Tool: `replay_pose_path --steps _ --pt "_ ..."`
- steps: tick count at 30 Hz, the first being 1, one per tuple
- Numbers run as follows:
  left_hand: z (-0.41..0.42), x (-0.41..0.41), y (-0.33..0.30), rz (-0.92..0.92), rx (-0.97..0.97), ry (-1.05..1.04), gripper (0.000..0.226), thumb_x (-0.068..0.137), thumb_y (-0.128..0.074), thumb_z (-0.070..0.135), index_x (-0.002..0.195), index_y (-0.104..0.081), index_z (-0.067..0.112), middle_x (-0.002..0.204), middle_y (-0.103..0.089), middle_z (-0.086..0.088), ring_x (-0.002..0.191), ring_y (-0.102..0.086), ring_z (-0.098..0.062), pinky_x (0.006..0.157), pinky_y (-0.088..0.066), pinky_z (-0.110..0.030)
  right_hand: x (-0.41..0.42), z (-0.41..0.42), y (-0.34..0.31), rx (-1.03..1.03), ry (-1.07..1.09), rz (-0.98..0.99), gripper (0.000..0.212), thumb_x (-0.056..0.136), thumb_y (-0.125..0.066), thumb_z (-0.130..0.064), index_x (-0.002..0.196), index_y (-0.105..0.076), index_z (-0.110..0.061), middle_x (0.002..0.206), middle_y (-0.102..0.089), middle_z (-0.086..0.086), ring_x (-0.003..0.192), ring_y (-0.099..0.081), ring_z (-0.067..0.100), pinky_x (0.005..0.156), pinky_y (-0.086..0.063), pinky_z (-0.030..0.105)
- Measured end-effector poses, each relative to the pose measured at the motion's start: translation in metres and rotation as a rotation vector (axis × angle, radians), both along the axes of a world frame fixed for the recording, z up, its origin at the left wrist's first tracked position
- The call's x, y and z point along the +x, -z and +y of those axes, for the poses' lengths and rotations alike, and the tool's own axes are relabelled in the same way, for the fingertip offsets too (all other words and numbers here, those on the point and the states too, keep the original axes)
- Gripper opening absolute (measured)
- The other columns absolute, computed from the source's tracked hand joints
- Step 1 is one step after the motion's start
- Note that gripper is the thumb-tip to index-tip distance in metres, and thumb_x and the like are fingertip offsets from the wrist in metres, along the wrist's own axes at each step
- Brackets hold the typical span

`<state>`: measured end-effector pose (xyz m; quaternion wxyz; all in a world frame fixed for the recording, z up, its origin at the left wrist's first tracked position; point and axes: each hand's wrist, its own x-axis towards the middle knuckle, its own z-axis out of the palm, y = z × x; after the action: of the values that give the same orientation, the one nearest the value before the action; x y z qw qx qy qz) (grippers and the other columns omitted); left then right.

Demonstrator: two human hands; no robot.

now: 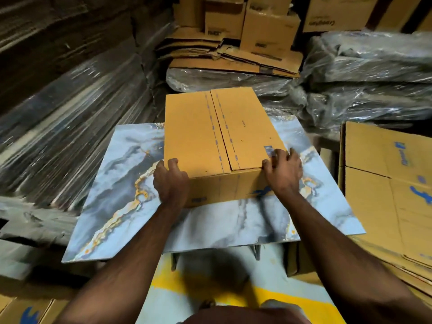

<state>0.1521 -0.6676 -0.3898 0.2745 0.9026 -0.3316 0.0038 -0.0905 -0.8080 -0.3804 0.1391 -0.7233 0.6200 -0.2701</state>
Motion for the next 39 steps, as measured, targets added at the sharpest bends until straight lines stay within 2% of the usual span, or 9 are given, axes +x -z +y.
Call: replay_pose_path --steps 11,16,19,21,24,27,34,37,39 --pt "-0.029 -0.022 -0.013 -0.254 -0.127 0.305 0.033 0.069 -0.059 0.007 0.101 -0.068 0.013 0.126 -0.058 -0.021 0.122 -0.051 -0.040 0.102 -0.037 -0.052 -0.012 -0.008 0.013 -0.025 -0.211 -0.006 0.039 0.096 -0.057 -0.039 0.129 -0.062 -0.019 0.141 -0.044 0.015 0.136 -0.035 0.032 0.108 -0.032 0.053" --pt "-0.058 -0.059 -0.028 -0.298 -0.281 0.594 0.032 0.081 -0.049 0.026 0.103 -0.068 0.012 0.124 -0.061 -0.018 0.123 -0.051 -0.038 0.106 -0.036 -0.055 -0.030 -0.018 0.018 0.023 0.008 -0.456 0.040 0.098 -0.038 -0.035 0.115 -0.063 -0.010 0.122 -0.057 0.015 0.121 -0.046 0.030 0.102 -0.034 0.035" --pt "-0.072 -0.072 -0.030 -0.311 -0.053 0.661 0.060 0.079 -0.049 0.059 0.123 -0.062 0.021 0.142 -0.048 -0.015 0.139 -0.036 -0.038 0.112 -0.019 -0.061 -0.043 -0.028 0.018 0.371 0.258 -0.798 0.050 0.096 -0.028 -0.054 0.091 -0.063 -0.017 0.097 -0.059 0.005 0.099 -0.053 0.026 0.106 -0.040 0.050" --pt "-0.078 -0.076 -0.025 -0.281 0.236 0.693 0.085 0.076 -0.048 0.077 0.146 -0.039 0.031 0.160 -0.020 -0.013 0.149 -0.011 -0.037 0.113 -0.005 -0.063 -0.053 -0.034 0.032 0.623 0.325 -0.982 0.072 0.100 -0.022 -0.061 0.113 -0.065 -0.005 0.102 -0.061 0.015 0.100 -0.057 0.032 0.109 -0.039 0.056" --pt "-0.081 -0.078 -0.011 -0.303 0.456 0.691 0.099 0.077 -0.052 0.079 0.156 -0.010 0.037 0.164 0.000 -0.011 0.150 -0.001 -0.037 0.113 -0.003 -0.066 -0.066 -0.034 0.055 0.872 0.337 -1.086 0.083 0.101 -0.013 -0.063 0.121 -0.055 0.007 0.088 -0.055 0.023 0.077 -0.056 0.037 0.093 -0.051 0.047" --pt "-0.080 -0.080 -0.002 -0.408 0.418 0.665 0.095 0.079 -0.054 0.072 0.156 -0.012 0.035 0.163 -0.012 -0.015 0.148 -0.012 -0.040 0.111 -0.012 -0.068 -0.065 -0.032 0.072 1.016 0.349 -1.029 0.068 0.098 -0.009 -0.066 0.096 -0.051 -0.013 0.077 -0.045 0.004 0.062 -0.045 0.019 0.067 -0.045 0.029" --pt "-0.081 -0.079 -0.001 -0.477 0.458 0.655 0.093 0.084 -0.047 0.072 0.157 -0.003 0.033 0.164 -0.009 -0.014 0.149 -0.012 -0.038 0.111 -0.014 -0.066 -0.045 -0.041 0.053 1.071 0.261 -0.880 0.068 0.098 -0.005 -0.067 0.071 -0.043 -0.018 0.061 -0.039 -0.001 0.045 -0.033 0.010 0.036 -0.029 0.020" --pt "-0.079 -0.069 -0.010 -0.443 0.480 0.656 0.095 0.086 -0.050 0.070 0.156 0.002 0.035 0.165 -0.003 -0.012 0.150 -0.006 -0.036 0.114 -0.013 -0.064 -0.048 -0.051 0.055 1.136 0.330 -0.976 0.085 0.091 -0.010 -0.078 0.095 -0.058 -0.008 0.062 -0.028 0.000 0.047 -0.024 0.014 0.047 -0.023 0.021" --pt "-0.079 -0.058 -0.026 -0.367 0.449 0.649 0.094 0.087 -0.053 0.066 0.156 0.003 0.036 0.165 0.000 -0.009 0.151 -0.003 -0.033 0.116 -0.011 -0.062 -0.047 -0.059 0.048 1.136 0.296 -1.020 0.095 0.091 -0.011 -0.079 0.124 -0.059 -0.003 0.068 -0.040 0.005 0.055 -0.033 0.017 0.061 -0.037 0.028"
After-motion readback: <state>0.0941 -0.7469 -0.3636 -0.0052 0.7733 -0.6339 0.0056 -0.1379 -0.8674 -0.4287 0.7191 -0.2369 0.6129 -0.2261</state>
